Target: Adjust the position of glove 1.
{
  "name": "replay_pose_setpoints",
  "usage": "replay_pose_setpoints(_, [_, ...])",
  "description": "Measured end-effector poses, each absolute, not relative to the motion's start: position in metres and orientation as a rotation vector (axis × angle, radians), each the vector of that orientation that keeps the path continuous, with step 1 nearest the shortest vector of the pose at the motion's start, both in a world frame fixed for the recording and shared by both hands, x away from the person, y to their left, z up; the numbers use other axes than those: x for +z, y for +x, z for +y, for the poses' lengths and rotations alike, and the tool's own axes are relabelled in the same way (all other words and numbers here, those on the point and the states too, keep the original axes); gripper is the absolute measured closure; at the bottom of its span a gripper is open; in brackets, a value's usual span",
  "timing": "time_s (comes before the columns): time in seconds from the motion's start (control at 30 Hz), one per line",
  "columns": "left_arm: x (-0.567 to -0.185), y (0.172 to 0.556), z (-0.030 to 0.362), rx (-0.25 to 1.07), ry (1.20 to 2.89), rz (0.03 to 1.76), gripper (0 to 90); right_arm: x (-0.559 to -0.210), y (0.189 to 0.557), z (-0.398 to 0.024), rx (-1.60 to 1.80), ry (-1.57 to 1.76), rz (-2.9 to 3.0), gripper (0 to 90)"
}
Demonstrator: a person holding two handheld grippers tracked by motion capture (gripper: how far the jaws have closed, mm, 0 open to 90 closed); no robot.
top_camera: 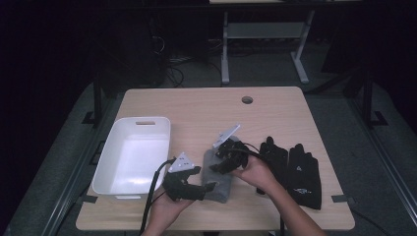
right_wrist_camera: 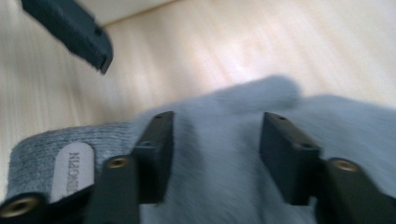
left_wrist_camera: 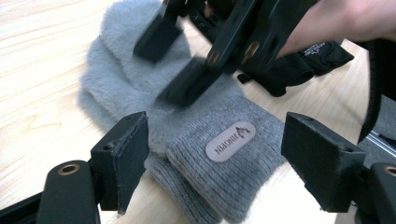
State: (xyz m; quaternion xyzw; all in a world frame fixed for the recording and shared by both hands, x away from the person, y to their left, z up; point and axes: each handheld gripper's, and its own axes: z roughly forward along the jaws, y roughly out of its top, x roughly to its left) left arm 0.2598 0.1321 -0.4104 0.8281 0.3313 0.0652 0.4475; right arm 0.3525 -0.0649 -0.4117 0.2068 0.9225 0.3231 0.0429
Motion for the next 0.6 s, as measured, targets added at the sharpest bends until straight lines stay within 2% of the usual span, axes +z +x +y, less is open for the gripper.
replay_pose_setpoints(0.07, [-0.411, 0.261, 0.131, 0.150, 2.046, 0.834, 23.1, -0.406, 0.355, -0.075, 1.008, 0.735, 2.779, 32.1])
replay_pose_setpoints(0.13, [-0.412, 0.262, 0.130, 0.149, 2.052, 0.840, 23.1, -0.404, 0.361, -0.088, 1.027, 0.840, 2.761, 28.6])
replay_pose_setpoints(0.33, [-0.415, 0.263, 0.126, 0.127, 2.066, 0.853, 23.3, -0.412, 0.383, -0.123, 1.077, 1.106, 2.692, 24.0])
replay_pose_setpoints(0.6, [-0.421, 0.263, 0.122, 0.117, 2.101, 0.857, 23.4, -0.429, 0.406, -0.128, 1.114, 1.288, 2.662, 22.4])
